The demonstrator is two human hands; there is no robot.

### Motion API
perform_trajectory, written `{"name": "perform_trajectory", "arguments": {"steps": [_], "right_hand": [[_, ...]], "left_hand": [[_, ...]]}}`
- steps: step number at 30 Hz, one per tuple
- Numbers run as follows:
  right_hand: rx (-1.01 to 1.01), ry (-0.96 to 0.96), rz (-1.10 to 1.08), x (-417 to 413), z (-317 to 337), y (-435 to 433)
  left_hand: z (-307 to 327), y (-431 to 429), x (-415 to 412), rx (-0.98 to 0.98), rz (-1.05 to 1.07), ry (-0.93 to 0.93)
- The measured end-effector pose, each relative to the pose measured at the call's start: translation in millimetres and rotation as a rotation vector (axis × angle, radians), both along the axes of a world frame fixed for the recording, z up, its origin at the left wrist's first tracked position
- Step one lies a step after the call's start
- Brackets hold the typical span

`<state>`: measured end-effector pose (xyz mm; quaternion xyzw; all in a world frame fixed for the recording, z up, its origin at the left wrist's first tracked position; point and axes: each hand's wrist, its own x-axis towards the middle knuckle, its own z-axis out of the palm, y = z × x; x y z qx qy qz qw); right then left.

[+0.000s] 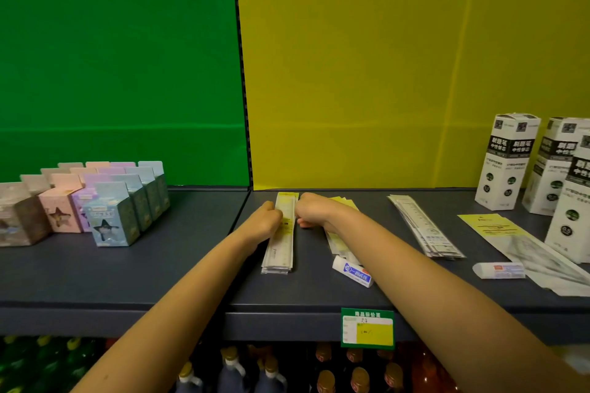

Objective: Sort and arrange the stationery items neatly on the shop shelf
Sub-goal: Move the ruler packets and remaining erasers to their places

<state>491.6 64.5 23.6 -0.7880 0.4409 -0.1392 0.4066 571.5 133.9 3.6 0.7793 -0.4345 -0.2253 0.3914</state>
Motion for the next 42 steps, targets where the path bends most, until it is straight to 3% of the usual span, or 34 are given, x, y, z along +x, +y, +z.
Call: {"name": "perform_trajectory", "arguments": {"steps": [8,13,20,25,28,31,35,42], "right_hand": [[0.062,0.018,0.007,1.5,5.6,5.5],[0.283,-0.019,0.087,-23.5,6.8,14.3],[0.200,0.062,0.203,-28.2,5.2,35.1],[0.128,0.089,0.192,-26.6,3.3,42.8],[-0.015,0.112,0.213,-41.8,11.1,38.3],[-0.149,0.041,0.132,-73.0,22.3,19.9],[-0.179,-0.052,-0.042,-128.8,33.1,-19.7],[0.026,-0.115,-0.256,-196.4,17.7,-74.8]], "left_hand": [[5.8,8.2,0.1,-0.030,-0.024,0.113],[-0.1,34.2,-2.4,-0.163,-0.016,0.429],[-9.2,51.3,-18.0,-0.251,-0.072,0.611],[-6.4,53.6,-21.5,-0.234,-0.086,0.543],[-2.0,54.4,-25.1,-0.226,-0.035,0.306],[9.5,50.4,-33.3,-0.390,-0.011,0.121],[26.1,29.8,-61.9,-0.431,-0.160,0.196],[34.2,-46.0,-118.8,-0.161,-0.310,0.366]]}}
